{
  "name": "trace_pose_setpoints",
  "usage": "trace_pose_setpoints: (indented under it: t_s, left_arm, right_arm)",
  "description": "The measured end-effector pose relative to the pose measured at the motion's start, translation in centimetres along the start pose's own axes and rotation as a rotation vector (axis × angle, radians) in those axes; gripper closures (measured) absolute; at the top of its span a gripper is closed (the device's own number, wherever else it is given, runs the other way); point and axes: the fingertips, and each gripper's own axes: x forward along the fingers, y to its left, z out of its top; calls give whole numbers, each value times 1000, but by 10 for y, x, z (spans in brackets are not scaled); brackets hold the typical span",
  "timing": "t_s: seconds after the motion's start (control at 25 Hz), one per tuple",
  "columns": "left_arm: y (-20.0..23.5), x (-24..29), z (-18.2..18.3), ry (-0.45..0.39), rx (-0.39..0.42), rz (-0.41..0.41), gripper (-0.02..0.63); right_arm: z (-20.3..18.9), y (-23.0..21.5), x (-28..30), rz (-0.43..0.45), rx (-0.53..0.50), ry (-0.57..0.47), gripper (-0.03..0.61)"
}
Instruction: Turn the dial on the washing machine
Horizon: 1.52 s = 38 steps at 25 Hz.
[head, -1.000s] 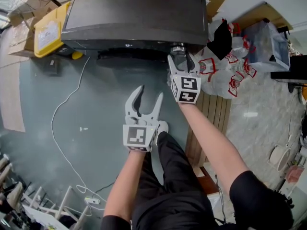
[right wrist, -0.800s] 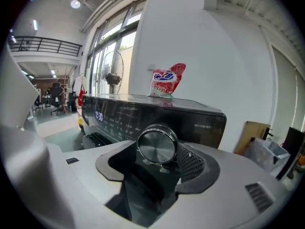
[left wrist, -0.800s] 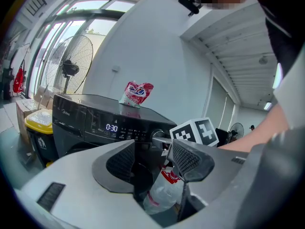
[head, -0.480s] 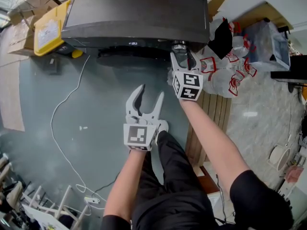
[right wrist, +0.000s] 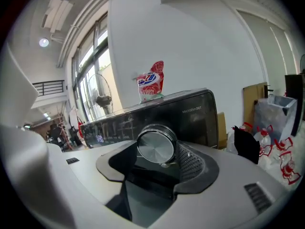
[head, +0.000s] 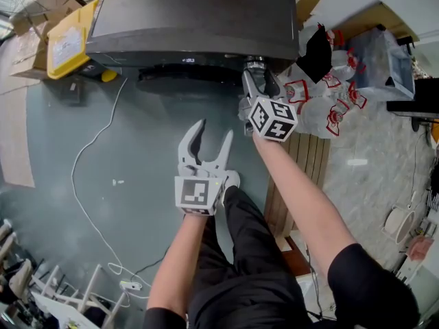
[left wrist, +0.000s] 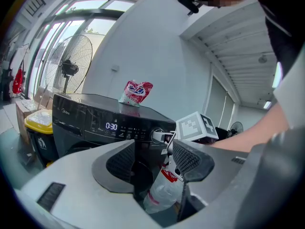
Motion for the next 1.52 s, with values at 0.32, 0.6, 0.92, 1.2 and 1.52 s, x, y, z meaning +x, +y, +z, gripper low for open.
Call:
trace_pose_setpoints:
  t_s: [0.32, 0.6, 0.92, 1.2, 1.52]
  left_arm:
    - [1, -1, -4, 5, 0, 7, 390]
    - [1, -1, -2, -1, 5, 8, 390]
    - [3, 0, -2, -2, -4, 9, 390]
    - [5, 1, -3, 1, -3, 8, 390]
    - [2, 3, -4, 3, 11, -4, 390]
  right_arm:
    - [2, 6, -2, 15, -107, -14, 331]
    - [2, 12, -1, -25, -327, 4, 327]
    - [2, 7, 3, -65, -390, 34, 328]
    - [2, 4, 2, -42, -264, 17, 328]
    - [2, 3, 1, -4, -129, -10, 328]
